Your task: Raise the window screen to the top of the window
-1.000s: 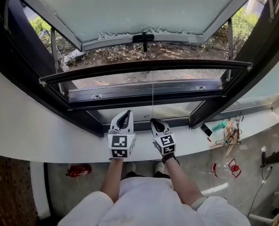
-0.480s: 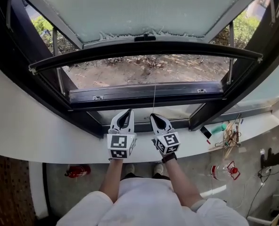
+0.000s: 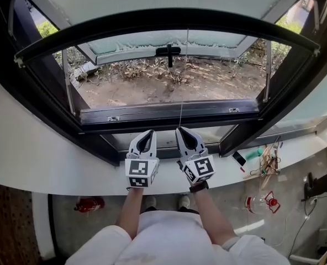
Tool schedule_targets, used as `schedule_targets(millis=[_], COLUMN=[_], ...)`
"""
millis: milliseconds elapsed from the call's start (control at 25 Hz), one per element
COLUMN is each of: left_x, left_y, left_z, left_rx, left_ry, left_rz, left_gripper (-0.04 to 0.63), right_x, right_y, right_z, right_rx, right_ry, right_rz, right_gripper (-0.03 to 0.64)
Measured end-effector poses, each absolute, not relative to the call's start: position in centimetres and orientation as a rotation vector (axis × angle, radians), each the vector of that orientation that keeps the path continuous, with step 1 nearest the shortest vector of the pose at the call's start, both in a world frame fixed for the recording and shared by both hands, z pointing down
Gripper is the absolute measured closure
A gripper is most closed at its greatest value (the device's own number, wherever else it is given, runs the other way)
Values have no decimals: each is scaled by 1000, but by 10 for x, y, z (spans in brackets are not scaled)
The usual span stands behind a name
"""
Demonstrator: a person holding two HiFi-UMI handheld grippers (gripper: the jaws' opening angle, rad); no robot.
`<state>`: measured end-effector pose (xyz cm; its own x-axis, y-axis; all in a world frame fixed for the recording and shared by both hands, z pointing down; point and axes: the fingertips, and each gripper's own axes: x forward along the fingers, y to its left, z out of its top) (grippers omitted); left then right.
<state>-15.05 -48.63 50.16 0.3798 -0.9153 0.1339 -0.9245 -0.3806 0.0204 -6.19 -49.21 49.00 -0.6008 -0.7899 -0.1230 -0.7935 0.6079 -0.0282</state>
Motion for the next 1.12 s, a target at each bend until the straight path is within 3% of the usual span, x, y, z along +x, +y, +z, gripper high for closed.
schedule_targets(millis=[560,1120], left_x=[-138,-127], left_y=[-498,-502], left_z=[452,391], left_rx=[2611,2710], left_ry=[-1687,-1738], left_rz=[38,-94], left_gripper=[594,594], right_x=[-58,-62], right_y=[-489,-481], right_z=[405,356], right_rx=[-1325,-1210], right_ry=[2607,2520], right_rz=[297,304], right_gripper=[615,615])
